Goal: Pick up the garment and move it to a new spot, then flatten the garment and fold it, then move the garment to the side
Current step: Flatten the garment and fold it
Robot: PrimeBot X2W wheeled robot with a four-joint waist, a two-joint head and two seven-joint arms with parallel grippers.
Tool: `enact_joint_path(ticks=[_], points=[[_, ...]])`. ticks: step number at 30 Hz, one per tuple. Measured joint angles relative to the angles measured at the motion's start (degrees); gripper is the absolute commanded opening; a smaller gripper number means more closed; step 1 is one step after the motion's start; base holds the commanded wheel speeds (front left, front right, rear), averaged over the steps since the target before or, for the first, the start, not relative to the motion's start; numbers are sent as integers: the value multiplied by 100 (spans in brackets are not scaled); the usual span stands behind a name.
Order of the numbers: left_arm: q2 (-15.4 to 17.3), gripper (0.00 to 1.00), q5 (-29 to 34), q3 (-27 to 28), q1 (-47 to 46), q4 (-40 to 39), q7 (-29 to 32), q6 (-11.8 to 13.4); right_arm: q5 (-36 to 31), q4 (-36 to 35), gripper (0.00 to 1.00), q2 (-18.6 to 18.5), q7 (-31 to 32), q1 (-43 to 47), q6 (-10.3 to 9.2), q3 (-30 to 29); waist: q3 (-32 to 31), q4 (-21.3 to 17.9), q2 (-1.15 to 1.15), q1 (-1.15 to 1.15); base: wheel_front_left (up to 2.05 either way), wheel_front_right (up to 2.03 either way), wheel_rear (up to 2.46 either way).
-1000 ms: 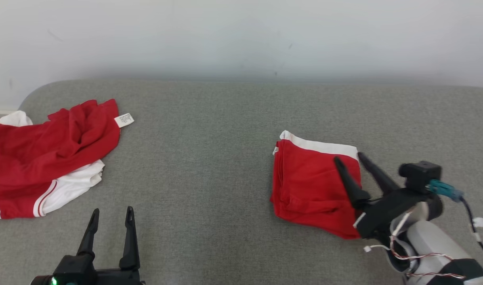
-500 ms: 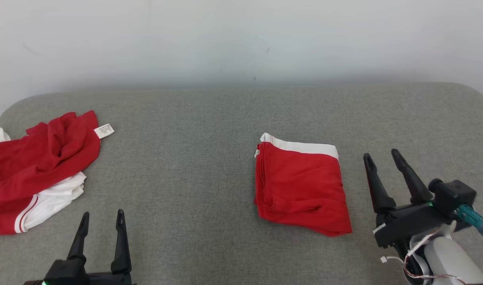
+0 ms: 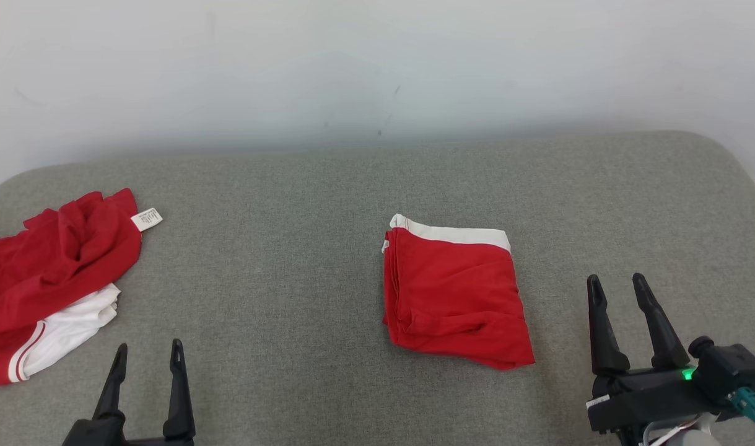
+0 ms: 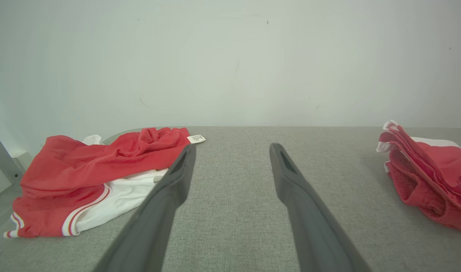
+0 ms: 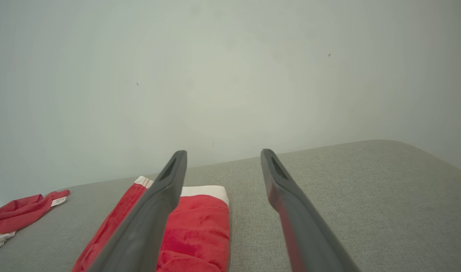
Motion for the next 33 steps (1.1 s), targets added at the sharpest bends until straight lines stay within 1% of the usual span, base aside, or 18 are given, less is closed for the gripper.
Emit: enact_joint_path(ticks=[6,14,21,25,33], points=[[-1,100,130,-29,28,2,0,1,-333,-122,100,216,0,216,0,-130,-37,18,0,0,0,0,0],[0,100,191,-80,83,10,0,25,-726,-134,100,398,0,408,0,-188,-89,88,0,0,0,0,0],[1,100,235,-76,172,21,0,53,-827,-67,100,530,0,538,0,-235,-147,135,0,0,0,0,0],[12,100,278,-51,204,9,0,119,-904,-18,100,558,0,574,0,-159,-173,153,0,0,0,0,0],[40,100,291,-47,271,-54,0,121,-932,34,100,591,0,573,0,-108,-199,188,0,0,0,0,0]])
